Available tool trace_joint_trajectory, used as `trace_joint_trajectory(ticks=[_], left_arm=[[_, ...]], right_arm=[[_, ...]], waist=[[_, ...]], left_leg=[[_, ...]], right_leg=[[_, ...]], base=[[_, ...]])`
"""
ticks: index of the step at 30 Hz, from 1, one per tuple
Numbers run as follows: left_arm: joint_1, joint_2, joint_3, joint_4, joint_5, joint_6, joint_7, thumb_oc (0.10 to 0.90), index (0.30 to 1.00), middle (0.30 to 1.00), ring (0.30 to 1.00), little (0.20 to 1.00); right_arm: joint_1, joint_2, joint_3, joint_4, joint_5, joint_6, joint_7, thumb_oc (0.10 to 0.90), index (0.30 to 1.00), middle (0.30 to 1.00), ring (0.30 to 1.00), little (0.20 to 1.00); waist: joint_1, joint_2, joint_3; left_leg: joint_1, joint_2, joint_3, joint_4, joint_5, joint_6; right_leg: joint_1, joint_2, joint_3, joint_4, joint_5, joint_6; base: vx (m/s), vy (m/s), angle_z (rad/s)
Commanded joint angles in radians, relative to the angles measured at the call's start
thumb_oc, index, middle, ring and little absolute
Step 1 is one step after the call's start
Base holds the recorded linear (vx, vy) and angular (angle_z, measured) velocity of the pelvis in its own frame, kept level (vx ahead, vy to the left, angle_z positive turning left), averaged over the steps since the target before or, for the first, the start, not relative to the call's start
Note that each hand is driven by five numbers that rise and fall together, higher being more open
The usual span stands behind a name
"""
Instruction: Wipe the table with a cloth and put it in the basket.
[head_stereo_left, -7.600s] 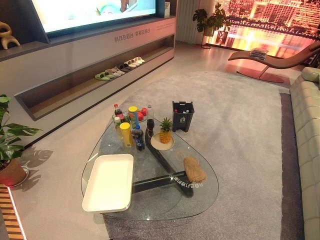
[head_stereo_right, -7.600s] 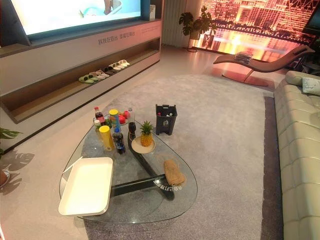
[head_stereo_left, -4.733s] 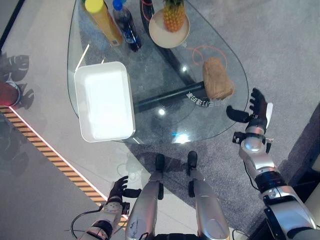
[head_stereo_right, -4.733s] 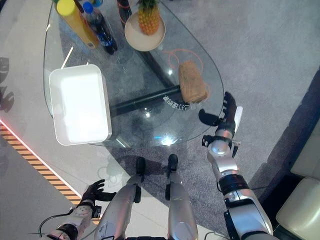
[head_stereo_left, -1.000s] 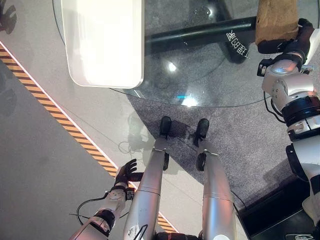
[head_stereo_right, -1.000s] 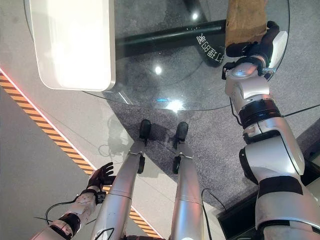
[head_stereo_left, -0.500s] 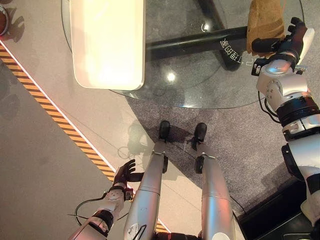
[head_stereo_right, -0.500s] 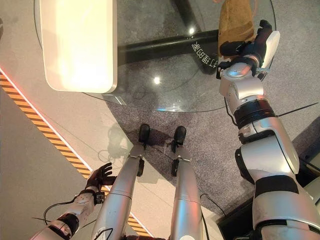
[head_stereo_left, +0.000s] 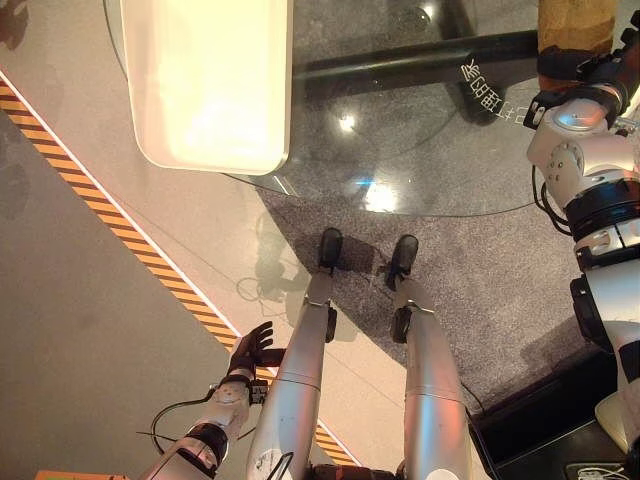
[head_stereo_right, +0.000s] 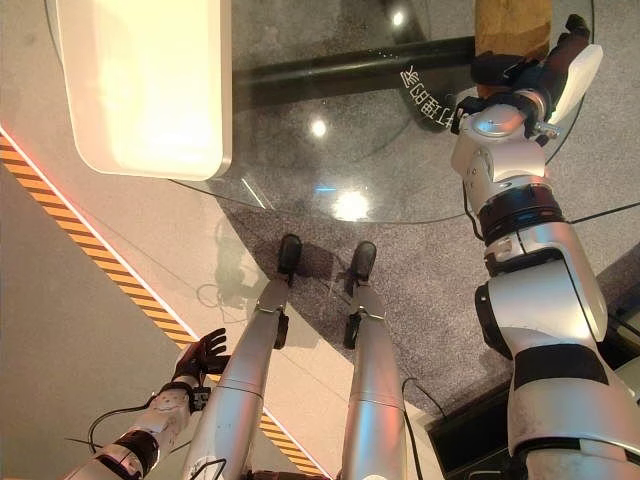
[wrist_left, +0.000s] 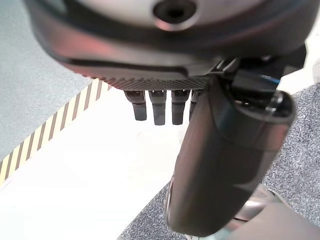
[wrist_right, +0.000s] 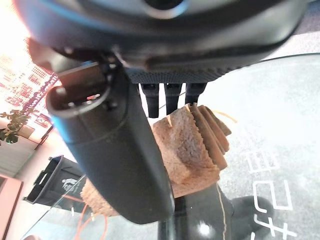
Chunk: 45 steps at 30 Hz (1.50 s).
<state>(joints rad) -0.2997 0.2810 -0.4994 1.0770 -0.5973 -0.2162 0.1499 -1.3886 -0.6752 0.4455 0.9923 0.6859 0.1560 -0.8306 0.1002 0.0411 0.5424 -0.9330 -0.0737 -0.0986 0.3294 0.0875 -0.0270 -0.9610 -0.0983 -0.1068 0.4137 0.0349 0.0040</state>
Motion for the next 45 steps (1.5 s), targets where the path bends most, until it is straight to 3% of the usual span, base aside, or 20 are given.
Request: trace_joint_trajectory(ticks=[1,5,11,12,13,14,15,21,40,45], left_arm=[[0.123,0.000,-0.004,-0.016,-0.031,0.009,0.022,0.800,0.900,0.900,0.900,0.900],[0.120,-0.002,-0.005,-0.012,-0.031,0.009,0.018,0.800,0.900,0.900,0.900,0.900],[0.112,-0.002,-0.002,-0.010,-0.032,0.007,0.014,0.800,0.900,0.900,0.900,0.900],[0.110,0.000,-0.001,-0.012,-0.033,0.009,0.014,0.800,0.900,0.900,0.900,0.900],[0.110,0.001,-0.002,-0.014,-0.036,0.008,0.014,0.800,0.900,0.900,0.900,0.900],[0.111,0.002,-0.004,-0.015,-0.040,0.006,0.014,0.800,0.900,0.900,0.900,0.900],[0.113,0.005,-0.003,-0.017,-0.041,0.004,0.010,0.800,0.900,0.900,0.900,0.900],[0.118,0.016,0.001,-0.019,-0.045,0.001,-0.005,0.800,0.900,0.900,0.900,0.900],[0.128,0.008,0.004,-0.015,-0.054,-0.013,-0.012,0.800,0.900,0.900,0.900,0.900],[0.132,0.005,0.003,-0.008,-0.051,-0.022,-0.022,0.800,0.900,0.900,0.900,0.900]], right_arm=[[-0.075,-0.085,0.064,-0.031,-0.025,-0.025,-0.012,0.800,0.900,0.900,0.900,0.900],[-0.081,-0.090,0.081,-0.003,-0.054,0.044,-0.021,0.800,0.900,0.900,0.900,0.900],[-0.093,-0.089,0.120,0.026,-0.086,0.152,0.086,0.800,0.900,0.900,0.900,0.900],[-0.096,-0.090,0.128,0.024,-0.077,0.160,0.112,0.762,0.867,0.867,0.867,0.862],[-0.096,-0.091,0.134,0.020,-0.078,0.168,0.125,0.644,0.766,0.766,0.766,0.744],[-0.098,-0.091,0.141,0.018,-0.087,0.175,0.152,0.213,0.396,0.396,0.396,0.313],[-0.099,-0.093,0.149,0.018,-0.091,0.174,0.176,0.100,0.300,0.300,0.300,0.200],[-0.091,-0.092,0.149,0.012,-0.136,0.145,0.224,0.100,0.300,0.300,0.300,0.200],[-0.089,-0.101,0.101,0.049,-0.146,0.062,0.084,0.100,0.300,0.300,0.300,0.200],[-0.095,-0.107,0.104,0.067,-0.214,0.026,0.036,0.100,0.300,0.300,0.300,0.200]], waist=[[0.034,0.051,-0.022],[0.035,0.051,-0.022],[0.037,0.051,-0.022],[0.037,0.050,-0.022],[0.037,0.050,-0.022],[0.037,0.051,-0.022],[0.037,0.052,-0.022],[0.037,0.056,-0.022],[0.049,0.055,-0.022],[0.053,0.059,-0.022]], left_leg=[[-0.036,0.020,-0.004,0.007,0.009,0.025],[-0.039,0.020,-0.004,0.002,0.009,0.025],[-0.045,0.021,-0.008,-0.002,0.010,0.023],[-0.044,0.021,-0.008,-0.005,0.012,0.022],[-0.045,0.021,-0.008,-0.007,0.014,0.022],[-0.044,0.022,-0.008,-0.011,0.016,0.022],[-0.042,0.022,-0.008,-0.014,0.017,0.022],[-0.029,0.023,-0.004,-0.021,0.018,0.022],[-0.009,0.020,0.004,-0.021,0.006,0.030],[-0.013,0.015,0.006,-0.010,-0.002,0.036]], right_leg=[[0.007,0.022,-0.012,-0.062,0.024,-0.003],[0.003,0.020,-0.014,-0.067,0.027,-0.001],[-0.002,0.019,-0.016,-0.070,0.026,-0.002],[-0.002,0.020,-0.016,-0.072,0.027,-0.002],[-0.003,0.020,-0.016,-0.074,0.028,-0.002],[-0.003,0.021,-0.017,-0.076,0.029,-0.003],[-0.003,0.020,-0.017,-0.076,0.029,-0.003],[0.005,0.021,-0.018,-0.078,0.029,-0.001],[0.025,0.007,-0.037,-0.081,0.029,0.007],[0.025,-0.003,-0.037,-0.082,0.032,0.013]], base=[[0.00,0.000,0.00],[0.00,-0.001,0.01],[0.00,-0.002,0.01],[-0.01,-0.004,0.04],[-0.01,0.001,0.03],[-0.01,0.009,0.03],[-0.01,0.018,0.03],[0.00,0.003,0.01],[0.01,0.008,0.00],[0.03,0.065,0.05]])
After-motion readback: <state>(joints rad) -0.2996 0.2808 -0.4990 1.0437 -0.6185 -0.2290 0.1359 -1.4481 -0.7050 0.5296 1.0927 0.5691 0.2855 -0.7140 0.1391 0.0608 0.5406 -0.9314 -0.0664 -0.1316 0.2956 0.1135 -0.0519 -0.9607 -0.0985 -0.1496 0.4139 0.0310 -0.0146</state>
